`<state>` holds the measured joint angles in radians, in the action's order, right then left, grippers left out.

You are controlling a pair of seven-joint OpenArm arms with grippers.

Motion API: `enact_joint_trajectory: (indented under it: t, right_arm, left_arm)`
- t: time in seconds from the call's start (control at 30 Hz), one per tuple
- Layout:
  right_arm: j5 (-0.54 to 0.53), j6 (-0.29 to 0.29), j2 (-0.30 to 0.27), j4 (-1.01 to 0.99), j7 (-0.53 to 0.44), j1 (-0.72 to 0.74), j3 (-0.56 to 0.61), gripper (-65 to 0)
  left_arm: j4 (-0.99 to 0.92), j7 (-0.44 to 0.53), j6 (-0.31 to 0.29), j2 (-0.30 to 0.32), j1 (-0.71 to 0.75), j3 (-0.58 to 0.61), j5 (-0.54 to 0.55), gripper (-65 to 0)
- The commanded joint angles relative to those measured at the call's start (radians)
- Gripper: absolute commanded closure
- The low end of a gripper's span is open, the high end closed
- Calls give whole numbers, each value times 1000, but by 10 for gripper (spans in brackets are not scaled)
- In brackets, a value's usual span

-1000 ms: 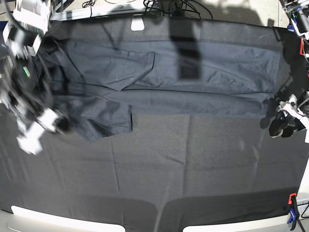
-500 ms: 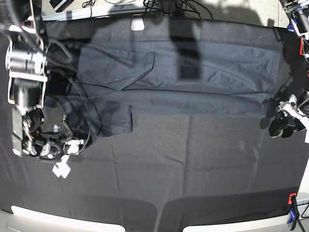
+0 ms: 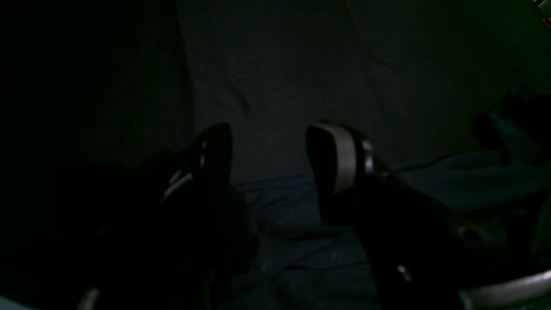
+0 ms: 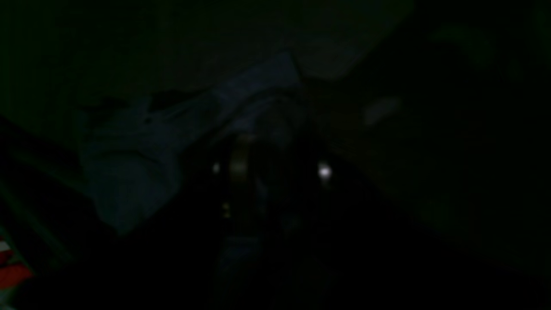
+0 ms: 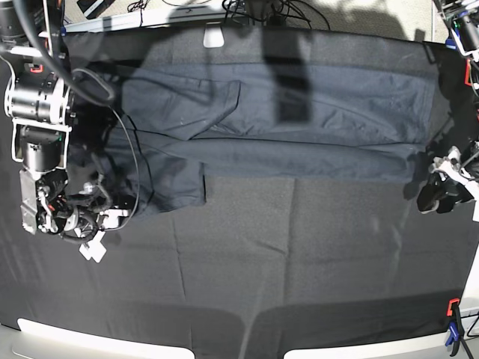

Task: Layout the t-shirt on the table in an organized manner, then fold the t-shirt properly
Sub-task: 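Release and reposition the right gripper at the strip's end near it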

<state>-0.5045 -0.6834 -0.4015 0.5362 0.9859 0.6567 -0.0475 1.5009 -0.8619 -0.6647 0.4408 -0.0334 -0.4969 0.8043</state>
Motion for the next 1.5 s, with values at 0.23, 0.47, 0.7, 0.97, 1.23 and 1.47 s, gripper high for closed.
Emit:
enact_joint_trajectory:
  t: [0.23,0.47,0.7,0.97,1.23,1.47]
  right_arm:
    - [39,-15,5,50,-10,24,0,0]
    - [60,-15,5,283,94,12,0,0]
    - [60,-15,2,406,117,-32,0,0]
    - [61,-15,-13,366,39,-26,0,-333]
    - [67,-15,-16,151,-62,-20,0,-332]
    - [139,-15,-8,103,-42,-23,50,-298]
  left_arm:
    - [17,24,-5,19,-16,-5,8,-292]
    - [17,24,-5,19,-16,-5,8,-292]
    - [17,24,-5,16,-16,-5,8,-292]
    - [17,13,-5,-19,-16,-5,8,-292]
    - [17,13,-5,-25,-16,-5,8,-292]
    - [17,14,-5,-25,-16,-5,8,-292]
